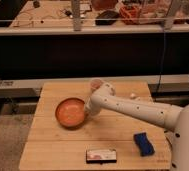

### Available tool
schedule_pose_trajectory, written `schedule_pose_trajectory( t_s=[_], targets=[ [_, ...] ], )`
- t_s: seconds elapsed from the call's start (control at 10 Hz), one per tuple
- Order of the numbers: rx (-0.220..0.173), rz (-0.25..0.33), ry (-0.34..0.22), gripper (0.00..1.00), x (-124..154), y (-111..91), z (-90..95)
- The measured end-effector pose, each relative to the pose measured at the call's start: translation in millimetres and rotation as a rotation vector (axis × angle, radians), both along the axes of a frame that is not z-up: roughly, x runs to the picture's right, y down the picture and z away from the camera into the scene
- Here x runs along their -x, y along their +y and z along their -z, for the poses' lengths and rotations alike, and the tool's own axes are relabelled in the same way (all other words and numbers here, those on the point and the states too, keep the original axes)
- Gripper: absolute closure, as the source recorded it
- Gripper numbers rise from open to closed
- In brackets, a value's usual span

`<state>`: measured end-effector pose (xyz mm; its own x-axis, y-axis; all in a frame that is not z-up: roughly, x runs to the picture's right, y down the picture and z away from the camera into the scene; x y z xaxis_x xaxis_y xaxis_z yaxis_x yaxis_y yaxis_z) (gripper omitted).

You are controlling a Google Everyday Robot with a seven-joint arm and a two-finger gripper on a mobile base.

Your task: Drag the ceramic bowl in a circle

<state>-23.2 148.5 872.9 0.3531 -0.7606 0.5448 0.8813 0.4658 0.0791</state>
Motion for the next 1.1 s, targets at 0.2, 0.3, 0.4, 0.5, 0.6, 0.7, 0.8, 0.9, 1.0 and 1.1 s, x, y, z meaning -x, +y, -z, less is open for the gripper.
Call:
schedule_pose_trajectory(
  t_s=[0.2,0.3,0.4,0.5,0.6,0.7,0.8,0.9,1.0,1.1],
  targets=[
    [-0.008,0.020,0.019,0.86,-7.2,3.1,7.2],
    [-0.011,0.040,0.026,0.86,-10.6,7.0,11.5],
    [-0.012,0.058,0.024,0.86,-9.8,11.1,15.4],
    [-0.011,0.075,0.017,0.86,-8.3,17.6,20.8],
    [-0.017,0.108,0.002,0.82,-6.4,28.8,29.9],
    [-0.025,0.139,-0.016,0.80,-1.8,38.0,37.2],
    [-0.025,0.170,-0.044,0.80,8.2,49.4,45.1],
    [-0.033,0.203,-0.073,0.80,19.9,57.2,51.7],
    [-0.039,0.248,-0.113,0.80,38.8,66.5,58.9],
    [-0.044,0.283,-0.144,0.80,55.0,70.8,62.3]
  ],
)
